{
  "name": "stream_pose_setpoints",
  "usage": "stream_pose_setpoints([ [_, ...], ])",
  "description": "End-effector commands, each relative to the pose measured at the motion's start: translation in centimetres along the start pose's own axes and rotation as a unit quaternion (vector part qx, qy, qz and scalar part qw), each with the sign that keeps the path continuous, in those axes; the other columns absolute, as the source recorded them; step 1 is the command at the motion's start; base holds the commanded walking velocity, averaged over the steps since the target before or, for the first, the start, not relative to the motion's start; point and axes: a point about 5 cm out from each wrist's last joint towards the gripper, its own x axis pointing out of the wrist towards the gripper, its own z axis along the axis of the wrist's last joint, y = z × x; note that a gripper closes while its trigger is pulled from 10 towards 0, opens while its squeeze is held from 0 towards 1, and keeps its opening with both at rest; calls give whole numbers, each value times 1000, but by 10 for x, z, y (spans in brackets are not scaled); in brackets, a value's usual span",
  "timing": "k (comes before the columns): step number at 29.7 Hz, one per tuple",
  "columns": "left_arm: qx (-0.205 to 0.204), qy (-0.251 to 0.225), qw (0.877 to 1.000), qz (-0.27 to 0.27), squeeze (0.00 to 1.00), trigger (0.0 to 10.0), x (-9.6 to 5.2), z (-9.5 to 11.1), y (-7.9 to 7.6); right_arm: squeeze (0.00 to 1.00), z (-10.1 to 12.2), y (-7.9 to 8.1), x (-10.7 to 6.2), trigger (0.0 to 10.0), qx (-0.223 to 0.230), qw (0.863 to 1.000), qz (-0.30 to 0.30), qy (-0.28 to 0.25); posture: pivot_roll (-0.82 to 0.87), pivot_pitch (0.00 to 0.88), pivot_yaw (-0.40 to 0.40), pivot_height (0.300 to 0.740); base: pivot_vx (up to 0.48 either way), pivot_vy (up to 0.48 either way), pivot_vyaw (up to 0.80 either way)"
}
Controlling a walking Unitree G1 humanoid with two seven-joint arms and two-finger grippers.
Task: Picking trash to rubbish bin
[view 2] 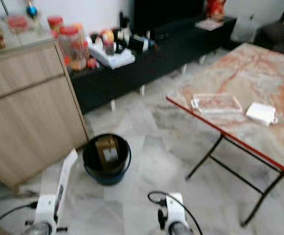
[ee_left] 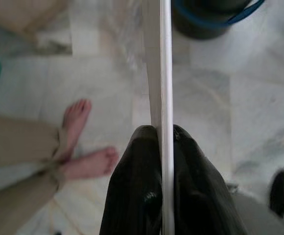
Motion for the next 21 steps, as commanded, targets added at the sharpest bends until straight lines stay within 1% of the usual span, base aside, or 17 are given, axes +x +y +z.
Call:
stream_pose_setpoints([
  [1,-1,-2,1000,-13,0,10000,0,1,-10,0,-6,-8,-2,10000,-1,1000,-11,10,10,19,-22,740,281,0,0],
  [5,0,-1,1000,-13,0,10000,0,0,-10,0,-6,-8,-2,10000,-4,1000,-10,10,10,19,-21,740,281,0,0],
  [9,-1,-2,1000,-13,0,10000,0,1,-10,0,-6,-8,-2,10000,4,1000,-13,12,14,19,-21,740,282,0,0],
  [13,-1,-3,1000,-13,0,10000,0,1,-10,0,-6,-8,-2,10000,-7,1000,-8,10,14,20,-21,740,284,0,0],
  [15,-1,-3,1000,-13,0,10000,0,1,-10,0,-6,-8,-2,10000,-7,1000,-8,10,14,20,-22,740,285,0,488],
  [21,-1,-3,1000,-13,0,10000,0,1,-10,0,-6,-8,-2,10000,-6,1000,-11,10,14,20,-23,740,281,0,747],
])
